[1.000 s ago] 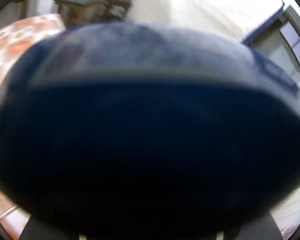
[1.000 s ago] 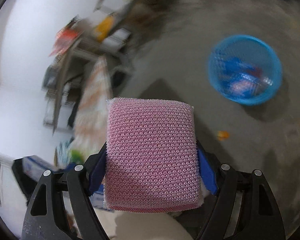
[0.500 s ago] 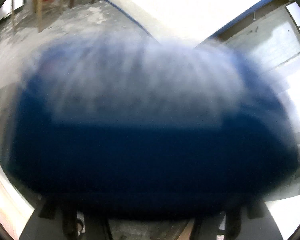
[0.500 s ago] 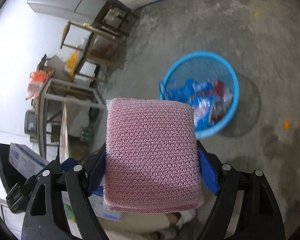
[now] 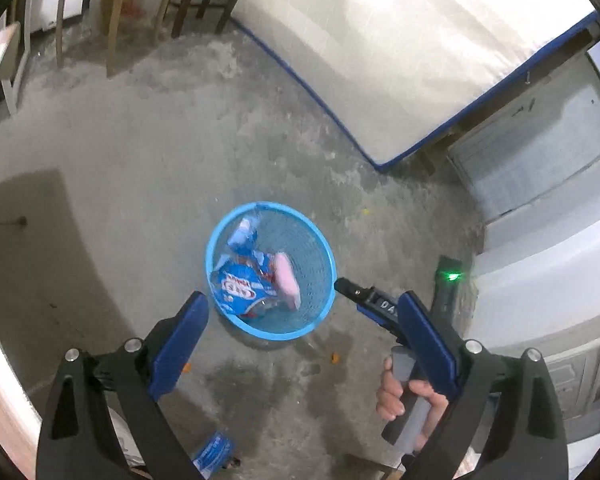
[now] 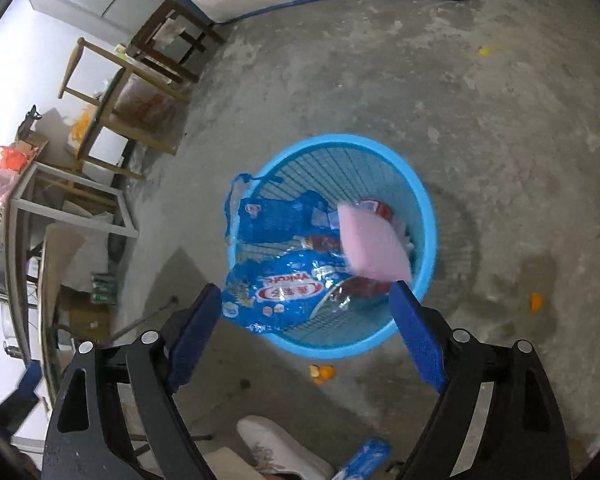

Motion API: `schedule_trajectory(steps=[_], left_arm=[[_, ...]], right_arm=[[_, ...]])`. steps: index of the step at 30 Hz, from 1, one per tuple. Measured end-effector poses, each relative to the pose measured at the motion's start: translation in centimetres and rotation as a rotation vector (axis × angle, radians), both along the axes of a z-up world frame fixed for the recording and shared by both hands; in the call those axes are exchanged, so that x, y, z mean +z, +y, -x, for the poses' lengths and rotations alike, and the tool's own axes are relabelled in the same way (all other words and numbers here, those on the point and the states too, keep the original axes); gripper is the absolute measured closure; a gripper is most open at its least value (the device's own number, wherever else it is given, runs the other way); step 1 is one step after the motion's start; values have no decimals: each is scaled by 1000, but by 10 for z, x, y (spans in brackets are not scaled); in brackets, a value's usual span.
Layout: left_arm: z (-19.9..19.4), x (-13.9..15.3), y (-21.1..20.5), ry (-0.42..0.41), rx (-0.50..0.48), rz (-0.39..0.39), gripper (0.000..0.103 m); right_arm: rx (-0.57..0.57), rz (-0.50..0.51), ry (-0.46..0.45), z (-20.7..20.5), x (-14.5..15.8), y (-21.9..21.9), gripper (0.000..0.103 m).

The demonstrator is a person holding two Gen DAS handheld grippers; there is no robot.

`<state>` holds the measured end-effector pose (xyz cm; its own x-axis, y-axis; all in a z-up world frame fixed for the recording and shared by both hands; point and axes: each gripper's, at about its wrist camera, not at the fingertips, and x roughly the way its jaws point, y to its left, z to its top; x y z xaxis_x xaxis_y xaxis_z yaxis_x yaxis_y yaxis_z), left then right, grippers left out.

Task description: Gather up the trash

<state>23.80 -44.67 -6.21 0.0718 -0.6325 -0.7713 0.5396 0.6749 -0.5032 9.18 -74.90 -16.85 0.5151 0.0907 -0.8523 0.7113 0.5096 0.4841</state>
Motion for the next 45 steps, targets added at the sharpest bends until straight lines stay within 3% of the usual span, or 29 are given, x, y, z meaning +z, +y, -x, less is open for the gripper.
schedule_trajectory(steps=[3, 8, 11, 14, 19, 22, 26, 28, 31, 39, 42, 44, 45], left_arm=[[9, 27, 23, -28, -6, 54, 10], [28, 71, 85, -143, 6, 68, 8], [37, 83, 122, -170, 37, 55, 8], [48, 88, 163, -178, 81, 41, 8], [74, 94, 226, -208, 183, 24, 8], [93, 99, 264, -234, 242, 13, 7], [114, 99, 310, -278, 320, -25, 7], [124, 96, 332, -295, 367, -36, 7], [132, 86, 360, -305, 450, -70, 7], [153, 54, 418, -210, 559, -140, 7], [165, 46, 433, -185, 583, -144, 7], [168, 43, 438, -180, 596, -140, 7], [170, 41, 442, -177, 601, -131, 7]], right_arm=[[-1, 9, -14, 13, 5, 5, 21], [48, 16, -65, 53, 16, 36, 21], [67, -58, -61, 89, 2, 67, 20], [23, -265, -13, 134, -47, 109, 19], [-111, -610, 237, 184, -168, 191, 19], [-192, -720, 369, 194, -222, 224, 20], [-274, -846, 470, 197, -277, 253, 20], [-333, -961, 505, 199, -302, 267, 21], [-354, -959, 578, 196, -320, 272, 22], [-306, -824, 679, 171, -327, 266, 37], [-304, -793, 710, 168, -322, 268, 59], [-309, -795, 710, 170, -319, 270, 82], [-309, -795, 718, 173, -318, 271, 82]])
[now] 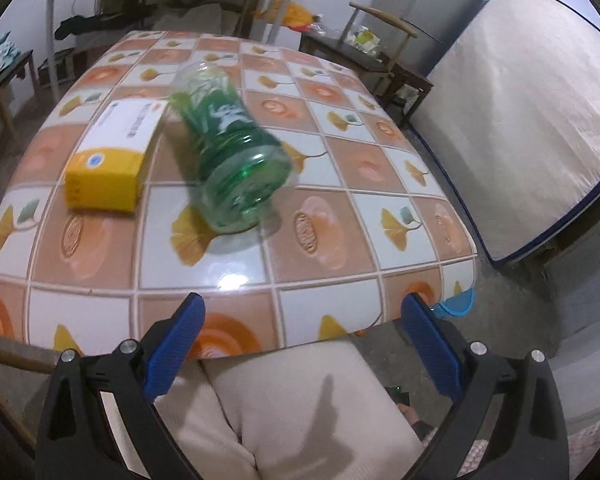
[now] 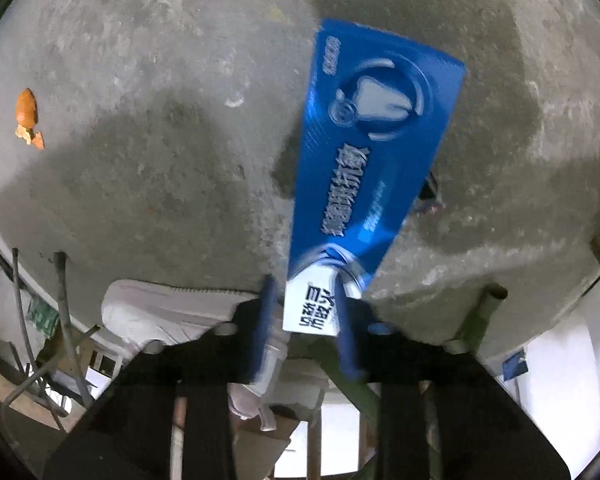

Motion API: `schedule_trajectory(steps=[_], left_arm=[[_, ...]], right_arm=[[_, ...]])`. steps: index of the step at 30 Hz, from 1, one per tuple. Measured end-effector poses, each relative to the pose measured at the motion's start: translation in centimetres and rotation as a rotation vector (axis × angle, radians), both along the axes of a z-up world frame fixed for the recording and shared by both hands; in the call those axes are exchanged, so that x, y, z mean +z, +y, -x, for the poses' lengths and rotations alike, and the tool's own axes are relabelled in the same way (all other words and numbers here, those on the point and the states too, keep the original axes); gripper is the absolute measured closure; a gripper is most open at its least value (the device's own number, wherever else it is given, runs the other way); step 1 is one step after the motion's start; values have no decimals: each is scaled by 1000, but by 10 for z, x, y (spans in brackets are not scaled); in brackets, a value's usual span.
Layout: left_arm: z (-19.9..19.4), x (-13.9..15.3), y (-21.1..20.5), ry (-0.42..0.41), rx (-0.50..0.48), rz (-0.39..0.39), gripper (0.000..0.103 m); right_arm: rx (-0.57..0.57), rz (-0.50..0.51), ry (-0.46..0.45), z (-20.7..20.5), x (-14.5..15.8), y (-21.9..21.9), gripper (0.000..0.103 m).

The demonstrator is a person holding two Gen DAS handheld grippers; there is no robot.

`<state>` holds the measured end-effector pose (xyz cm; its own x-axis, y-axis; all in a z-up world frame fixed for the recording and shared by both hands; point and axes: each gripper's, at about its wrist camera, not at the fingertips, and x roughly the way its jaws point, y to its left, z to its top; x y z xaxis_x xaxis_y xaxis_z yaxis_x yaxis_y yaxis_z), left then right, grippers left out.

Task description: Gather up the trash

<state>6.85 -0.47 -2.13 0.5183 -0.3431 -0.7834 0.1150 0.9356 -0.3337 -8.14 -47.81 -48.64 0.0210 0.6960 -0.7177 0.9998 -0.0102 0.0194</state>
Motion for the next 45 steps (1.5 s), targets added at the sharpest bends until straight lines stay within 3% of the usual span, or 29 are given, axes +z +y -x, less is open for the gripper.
schedule_trajectory(steps=[4, 6, 7, 8, 12, 16, 23, 27, 31, 35, 41, 45], left_arm=[[3, -2, 5, 4, 5, 36, 7], [6, -1, 6, -3, -3, 46, 7], [7, 0, 7, -7, -7, 46, 7], [8, -1, 8, -8, -7, 45, 7], [11, -7, 18, 11, 11, 52, 7], [14, -14, 26, 32, 37, 40, 7], [9, -18, 27, 48, 51, 47, 7], [8, -14, 18, 22, 38, -13, 7], [12, -9, 10, -13, 23, -103, 7], [12, -6, 8, -24, 21, -115, 7], [13, 4, 4, -77, 3, -37, 6], [10, 5, 2, -65, -22, 48, 6]], right_arm=[[-26, -31, -8, 7, -4, 3, 80], [-27, -43, -10, 11, -4, 5, 55], [-28, -35, -10, 12, -4, 5, 35], [-23, -23, -9, 13, -4, 8, 32], [13, 12, 18, 15, -14, 16, 34], [50, 23, 51, 16, -32, 23, 58], [104, 73, 73, 18, -21, 29, 60], [163, 80, 32, 20, -2, 27, 60], [325, 138, -64, 9, 36, 30, 60], [474, 252, -201, -17, 92, 32, 60], [681, 620, -465, -72, 228, 7, 60], [730, 867, -555, -117, 299, -41, 60]])
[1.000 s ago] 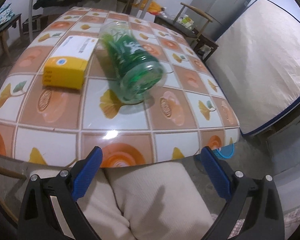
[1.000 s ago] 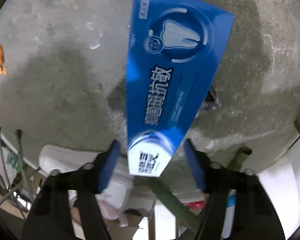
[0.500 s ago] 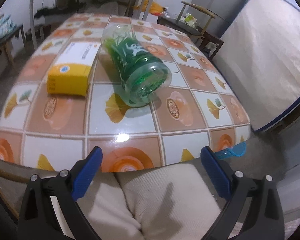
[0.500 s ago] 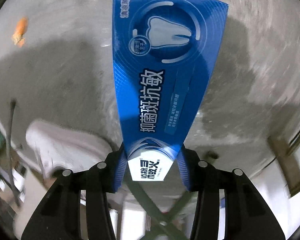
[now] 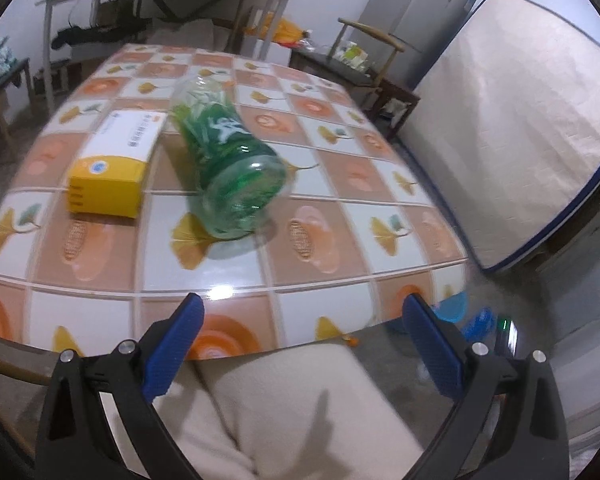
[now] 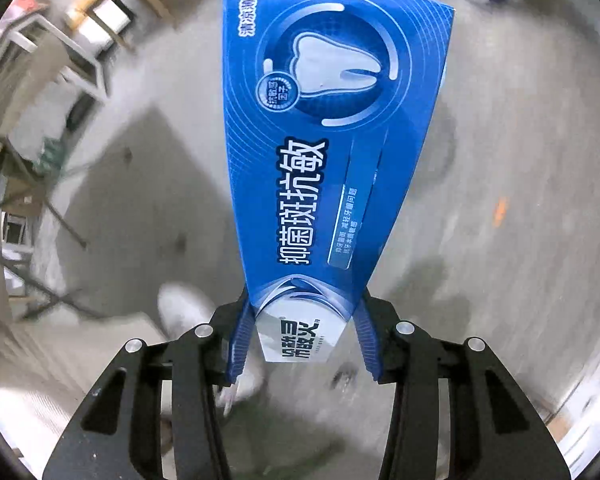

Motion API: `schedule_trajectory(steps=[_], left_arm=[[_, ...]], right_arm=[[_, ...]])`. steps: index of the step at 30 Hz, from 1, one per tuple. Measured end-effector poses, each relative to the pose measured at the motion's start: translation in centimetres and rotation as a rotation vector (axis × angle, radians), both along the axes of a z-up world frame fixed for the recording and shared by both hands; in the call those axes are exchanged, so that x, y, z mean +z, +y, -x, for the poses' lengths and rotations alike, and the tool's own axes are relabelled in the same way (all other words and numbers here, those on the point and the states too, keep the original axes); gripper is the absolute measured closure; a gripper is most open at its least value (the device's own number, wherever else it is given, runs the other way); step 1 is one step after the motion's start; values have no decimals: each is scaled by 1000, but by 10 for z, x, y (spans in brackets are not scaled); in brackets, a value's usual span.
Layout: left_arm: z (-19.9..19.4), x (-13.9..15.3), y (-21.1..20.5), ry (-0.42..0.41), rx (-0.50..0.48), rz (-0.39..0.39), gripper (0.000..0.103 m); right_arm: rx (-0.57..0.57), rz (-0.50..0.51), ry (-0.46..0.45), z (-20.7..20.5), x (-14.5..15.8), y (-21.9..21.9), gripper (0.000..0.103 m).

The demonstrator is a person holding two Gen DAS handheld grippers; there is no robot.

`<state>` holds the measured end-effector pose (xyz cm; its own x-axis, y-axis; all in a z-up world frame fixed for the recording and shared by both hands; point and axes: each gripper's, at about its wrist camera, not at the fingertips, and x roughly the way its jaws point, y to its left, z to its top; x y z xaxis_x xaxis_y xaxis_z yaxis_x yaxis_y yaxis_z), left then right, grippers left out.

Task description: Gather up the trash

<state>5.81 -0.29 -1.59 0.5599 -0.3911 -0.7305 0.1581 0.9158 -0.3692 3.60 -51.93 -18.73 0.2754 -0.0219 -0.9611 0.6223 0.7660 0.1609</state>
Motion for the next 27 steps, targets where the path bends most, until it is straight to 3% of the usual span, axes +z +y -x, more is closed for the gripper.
schedule_trajectory(steps=[6, 9, 11, 14, 21, 23, 27], left_arm=[[-5, 2, -1, 1, 17, 25, 6], [-7, 1, 2, 4, 36, 23, 6], [-9, -1, 3, 14, 46, 20, 6], [-12, -1, 4, 21, 51, 14, 6], [-15, 2, 5, 8, 46, 4, 6], [-15, 1, 4, 9, 41, 8, 6], [-13, 1, 1, 1, 27, 18, 6]], right_arm=[[35, 148, 12, -77, 23, -60, 60], [47, 178, 76, -119, 7, -77, 60], [61, 231, 162, -147, -20, -89, 58], [49, 197, 241, -165, -58, -102, 50], [-99, 62, 191, -116, -72, -137, 46], [-111, 54, 183, -102, -56, -159, 46], [-140, 32, 144, -82, -51, -163, 46]])
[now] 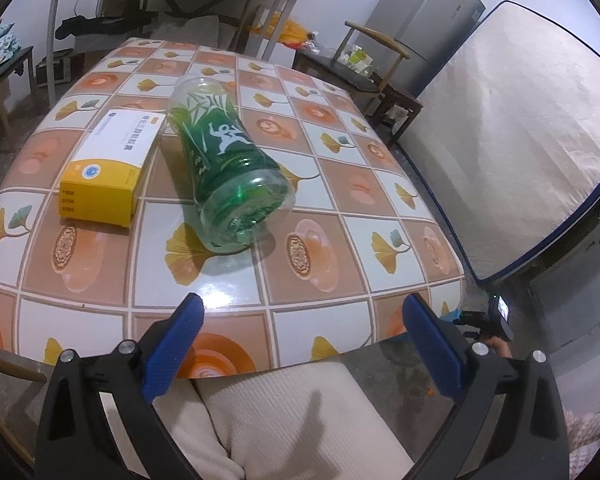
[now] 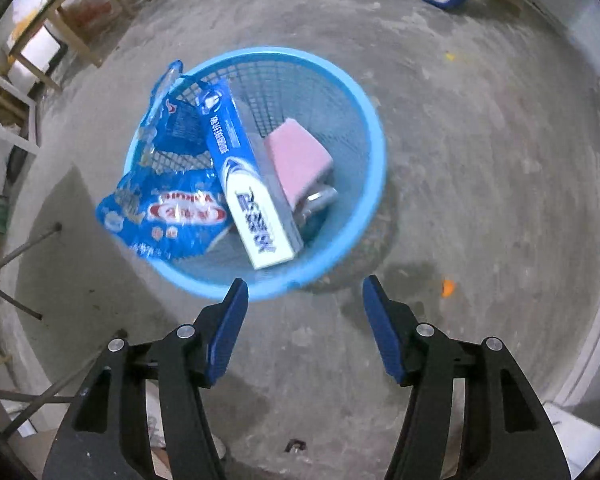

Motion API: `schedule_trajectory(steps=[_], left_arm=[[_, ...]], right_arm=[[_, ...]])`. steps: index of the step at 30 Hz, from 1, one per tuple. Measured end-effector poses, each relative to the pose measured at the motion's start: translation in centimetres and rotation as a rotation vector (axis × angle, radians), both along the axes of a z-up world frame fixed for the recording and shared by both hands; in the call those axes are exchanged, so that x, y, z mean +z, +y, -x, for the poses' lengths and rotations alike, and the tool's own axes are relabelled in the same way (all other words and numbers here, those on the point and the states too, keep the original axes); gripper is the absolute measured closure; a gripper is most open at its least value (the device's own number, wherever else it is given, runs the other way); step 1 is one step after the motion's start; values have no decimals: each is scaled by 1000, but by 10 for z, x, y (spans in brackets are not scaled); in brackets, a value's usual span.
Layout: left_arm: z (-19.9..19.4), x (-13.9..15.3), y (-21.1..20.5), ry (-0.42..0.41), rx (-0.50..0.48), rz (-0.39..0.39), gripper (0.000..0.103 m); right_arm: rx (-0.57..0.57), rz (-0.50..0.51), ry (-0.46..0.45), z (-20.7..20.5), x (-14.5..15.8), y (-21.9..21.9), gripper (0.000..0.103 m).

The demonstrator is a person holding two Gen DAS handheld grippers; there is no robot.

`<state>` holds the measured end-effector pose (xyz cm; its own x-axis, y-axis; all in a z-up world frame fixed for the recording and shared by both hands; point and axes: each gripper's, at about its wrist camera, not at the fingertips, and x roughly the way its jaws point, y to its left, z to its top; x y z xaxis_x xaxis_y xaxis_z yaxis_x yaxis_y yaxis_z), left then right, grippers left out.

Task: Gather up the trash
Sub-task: 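Bring both open tools back to the green bottle and medicine box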

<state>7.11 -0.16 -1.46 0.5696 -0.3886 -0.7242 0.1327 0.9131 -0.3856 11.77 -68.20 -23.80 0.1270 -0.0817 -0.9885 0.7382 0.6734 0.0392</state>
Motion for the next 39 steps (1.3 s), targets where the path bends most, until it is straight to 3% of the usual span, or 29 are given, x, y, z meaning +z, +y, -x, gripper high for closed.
schedule_trajectory(steps=[5, 9, 16, 20, 23, 28, 33, 39], left_arm=[[5, -1, 1, -13, 7, -11, 6], [8, 4, 10, -39, 44, -25, 6], [16, 22, 47, -129, 162, -79, 6], [8, 31, 68, -167, 237, -145, 6], [-9, 29, 82, -148, 285, -208, 6], [-45, 14, 102, -78, 309, -245, 6], [-83, -4, 106, -43, 274, -337, 6], [-107, -24, 107, 11, 233, -356, 6]], right_arm=[[44, -32, -112, 24, 59, 33, 45], [180, -57, -238, 9, 107, 82, 36], [562, -126, -507, -46, 216, 218, 27], [768, -230, -615, -70, 257, 299, 22], [920, -343, -623, -96, 263, 364, 22], [1064, -370, -561, -141, 266, 455, 22], [1148, -401, -466, -195, 259, 525, 22], [1182, -377, -350, -229, 241, 575, 22]])
